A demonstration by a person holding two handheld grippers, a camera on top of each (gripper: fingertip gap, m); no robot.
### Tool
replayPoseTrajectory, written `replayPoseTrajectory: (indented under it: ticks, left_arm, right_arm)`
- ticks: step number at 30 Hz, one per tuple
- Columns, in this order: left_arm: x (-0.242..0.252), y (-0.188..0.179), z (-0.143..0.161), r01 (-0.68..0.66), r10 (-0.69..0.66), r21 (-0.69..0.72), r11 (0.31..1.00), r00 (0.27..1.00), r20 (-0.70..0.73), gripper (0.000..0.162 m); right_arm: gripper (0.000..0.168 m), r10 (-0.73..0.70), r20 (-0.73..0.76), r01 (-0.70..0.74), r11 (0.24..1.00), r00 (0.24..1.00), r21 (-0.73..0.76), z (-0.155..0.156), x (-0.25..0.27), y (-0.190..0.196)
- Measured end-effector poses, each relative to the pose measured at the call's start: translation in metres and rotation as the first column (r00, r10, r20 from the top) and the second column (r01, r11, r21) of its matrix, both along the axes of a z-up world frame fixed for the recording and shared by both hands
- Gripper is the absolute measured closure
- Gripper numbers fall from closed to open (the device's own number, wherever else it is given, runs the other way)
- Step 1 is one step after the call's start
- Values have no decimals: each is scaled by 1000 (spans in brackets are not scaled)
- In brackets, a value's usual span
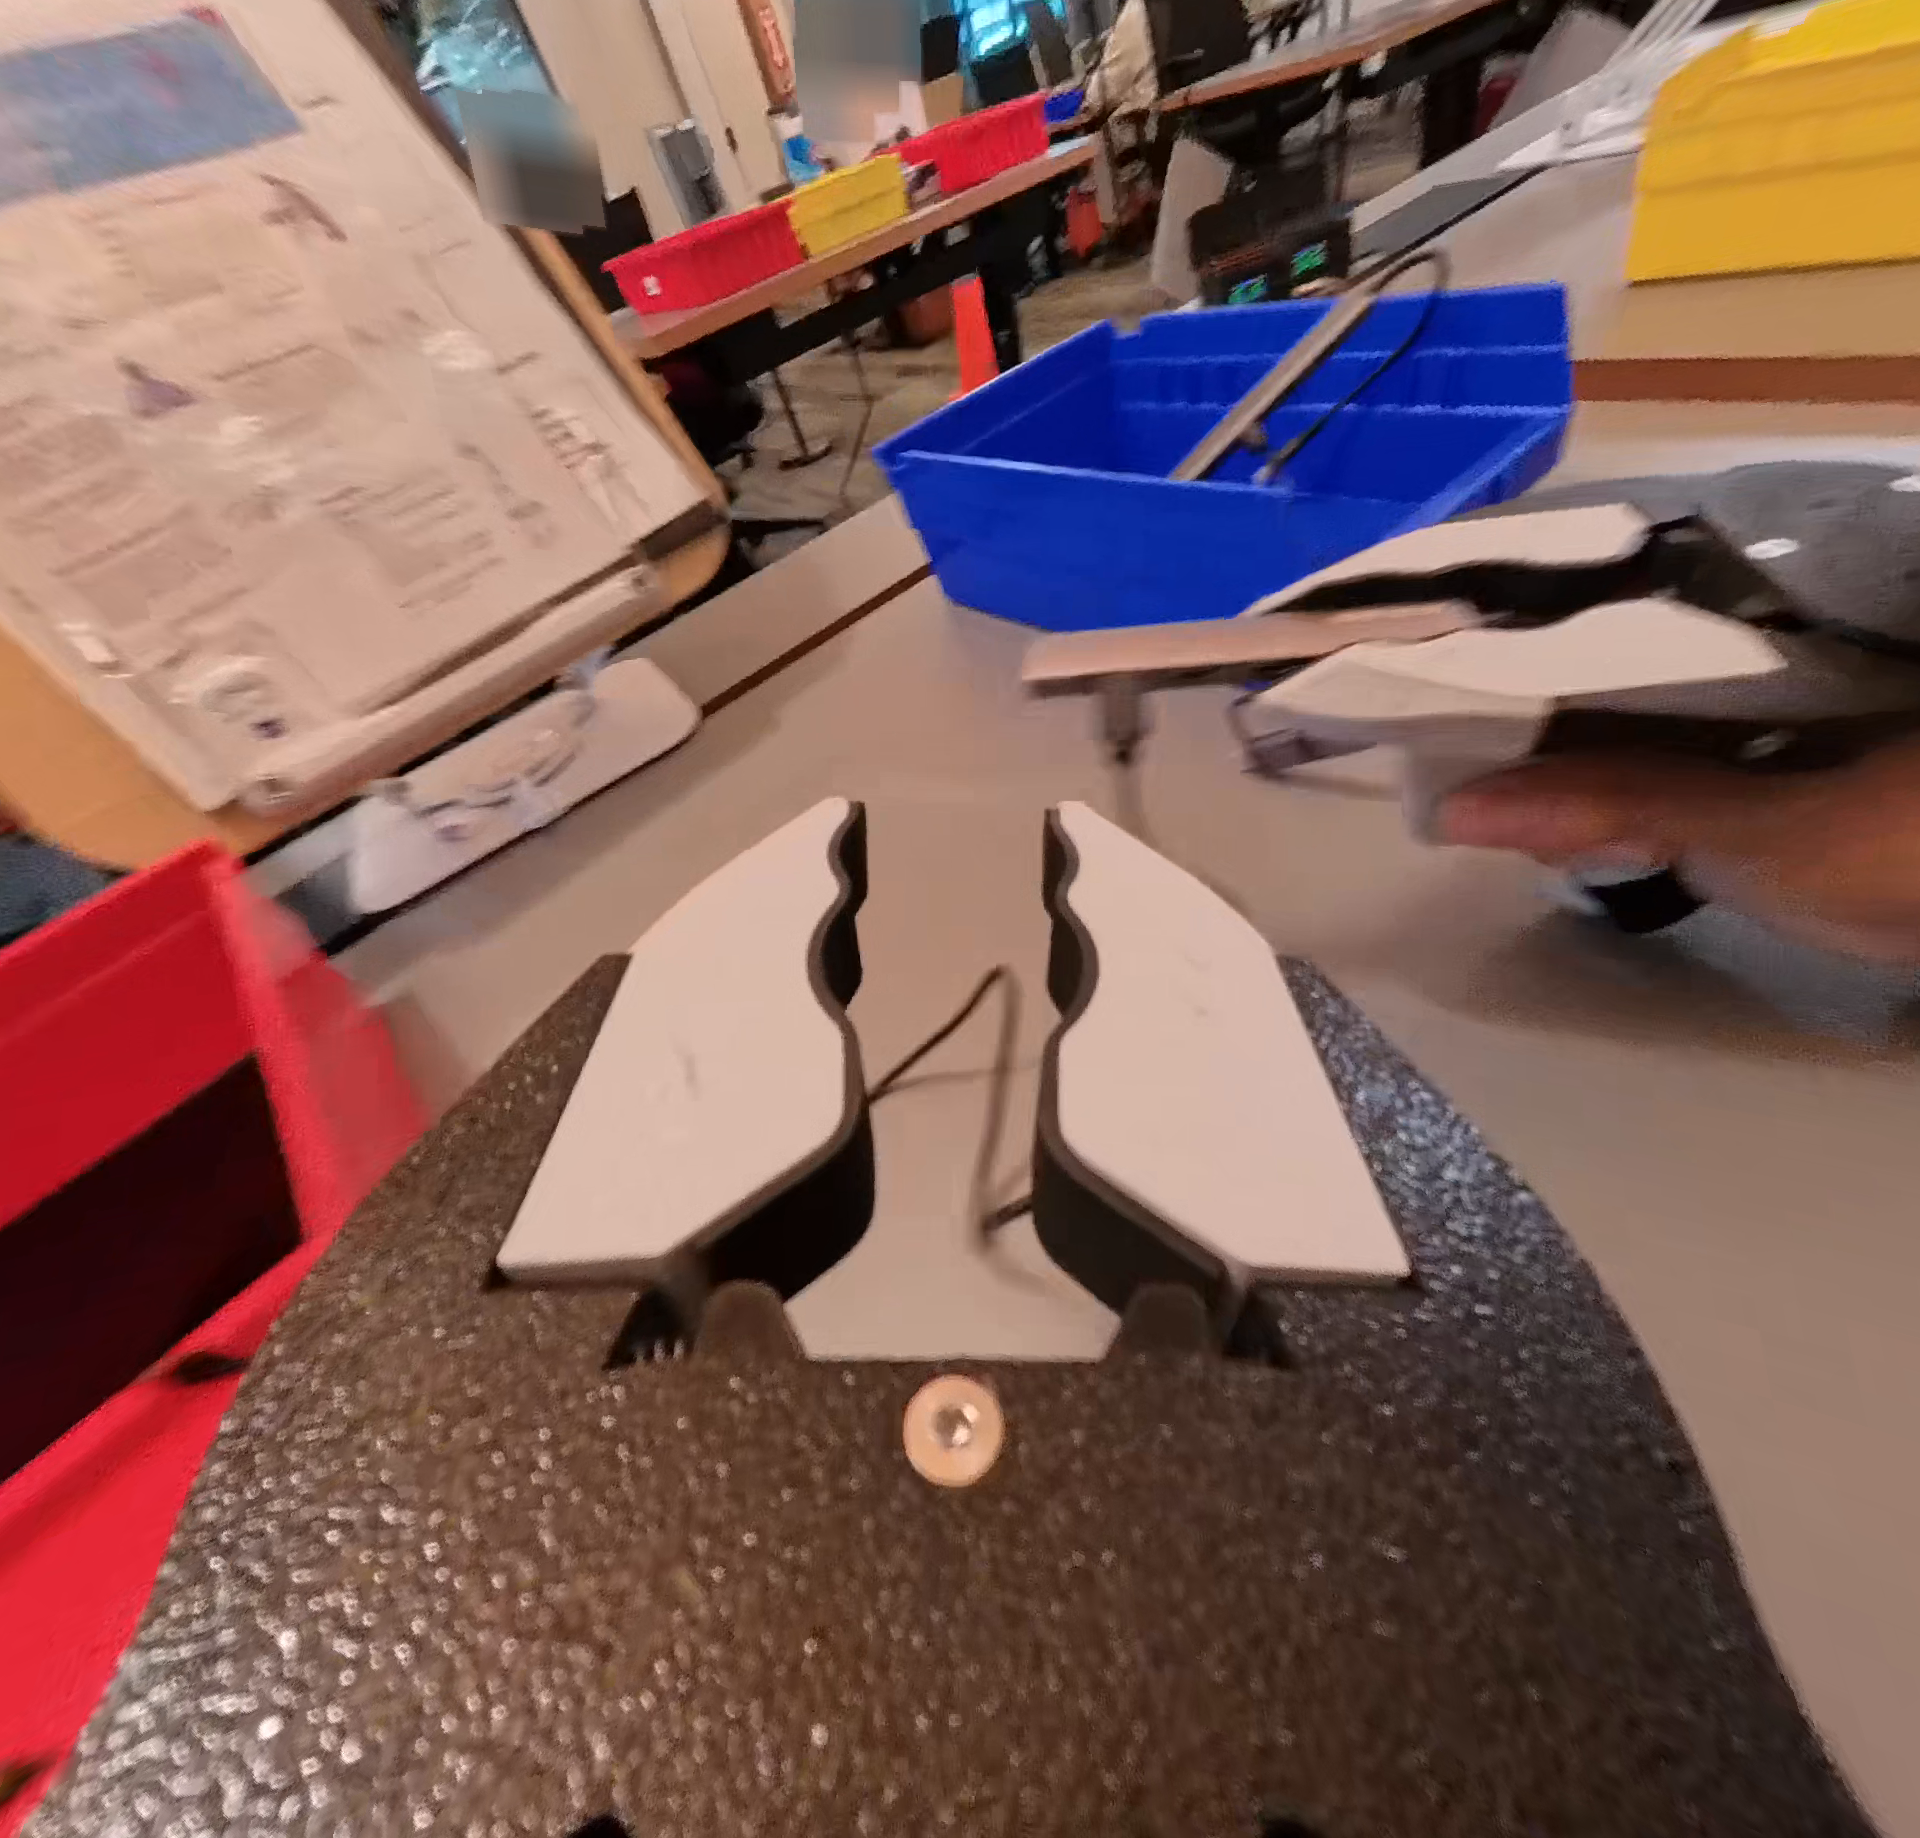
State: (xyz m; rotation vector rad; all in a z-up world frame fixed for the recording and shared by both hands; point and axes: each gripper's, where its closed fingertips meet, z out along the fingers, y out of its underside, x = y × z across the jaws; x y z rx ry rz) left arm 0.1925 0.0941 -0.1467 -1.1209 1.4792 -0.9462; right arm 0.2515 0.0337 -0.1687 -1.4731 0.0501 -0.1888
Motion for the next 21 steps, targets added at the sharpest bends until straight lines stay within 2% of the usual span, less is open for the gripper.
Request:
replayPoseTrajectory:
  ticks: [2,5,7,9,12,13,15,16,18,19,20,21]
  left_arm:
    - [-13,40,12,-57,59,34,998,997,-53,128]
    - [-37,122,15,-178,188,65,982,961,-205,126]
    - [-53,178,5,-283,281,46,958,895,-346,124]
    - [-63,219,-16,-393,319,-45,918,802,-506,118]
    - [-56,248,-49,-474,253,-215,854,739,-625,120]
    - [-53,259,-61,-524,260,-241,817,708,-657,114]
    - [-45,268,-86,-583,219,-285,761,644,-733,114]
    - [-41,274,-97,-616,225,-271,739,606,-763,111]
    - [-37,287,-119,-683,272,-200,703,517,-812,93]
    - [-37,290,-130,-711,272,-174,682,467,-841,92]
    - [-37,292,-140,-731,267,-154,664,425,-865,92]
    - [-35,297,-142,-743,297,-129,657,412,-862,105]
  right_arm:
    - [142,20,-68,-18,999,997,41,3,6,-5]
    - [142,52,-149,-35,993,987,114,9,15,-13]
    - [143,51,-183,-27,990,982,135,10,20,-16]
    - [143,68,-174,-47,991,982,123,9,17,-14]
    - [142,68,-127,-59,995,990,78,6,10,-8]
    - [142,70,-113,-62,996,991,66,5,8,-7]
    - [142,74,-94,-69,996,993,55,4,5,-5]
    - [142,87,-90,-82,995,992,53,4,3,-5]
    - [142,81,-90,-75,995,993,60,5,4,-6]
    - [142,84,-90,-79,995,992,62,5,3,-6]
    - [142,99,-88,-94,994,991,62,5,2,-6]
    - [142,108,-86,-103,993,990,64,5,0,-6]
